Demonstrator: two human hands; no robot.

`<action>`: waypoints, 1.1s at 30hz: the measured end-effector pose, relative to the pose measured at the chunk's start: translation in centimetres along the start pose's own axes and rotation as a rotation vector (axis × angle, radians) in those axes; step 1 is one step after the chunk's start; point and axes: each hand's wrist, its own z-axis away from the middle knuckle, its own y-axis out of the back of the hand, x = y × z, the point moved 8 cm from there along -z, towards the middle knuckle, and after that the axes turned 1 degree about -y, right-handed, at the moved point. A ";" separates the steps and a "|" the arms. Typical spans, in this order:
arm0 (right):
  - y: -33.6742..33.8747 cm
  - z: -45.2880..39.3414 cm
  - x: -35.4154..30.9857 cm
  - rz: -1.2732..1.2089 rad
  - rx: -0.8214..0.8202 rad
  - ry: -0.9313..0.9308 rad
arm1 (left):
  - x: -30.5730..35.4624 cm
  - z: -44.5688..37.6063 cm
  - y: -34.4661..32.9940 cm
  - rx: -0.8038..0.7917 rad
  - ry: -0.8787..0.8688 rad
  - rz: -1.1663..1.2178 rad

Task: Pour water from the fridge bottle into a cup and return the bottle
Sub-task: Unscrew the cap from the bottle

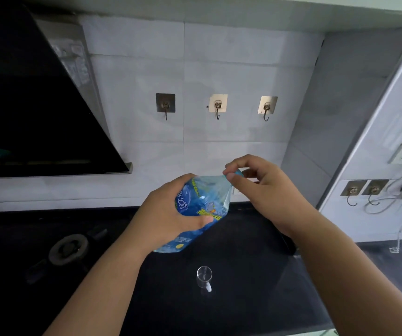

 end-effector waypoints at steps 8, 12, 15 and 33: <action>2.1 -0.6 3.8 -0.129 -0.024 -0.111 | -0.5 -0.5 -2.4 0.001 0.029 -0.063; 3.2 -1.4 5.9 -0.086 -0.063 -0.111 | -0.4 -1.2 -3.8 0.013 0.054 -0.141; 3.6 -1.9 7.9 -0.182 -0.091 -0.134 | 0.2 -1.8 -5.0 0.066 0.083 -0.316; -0.6 1.6 37.7 -0.069 -0.121 -0.555 | -10.8 -4.8 -22.3 0.045 0.367 -0.186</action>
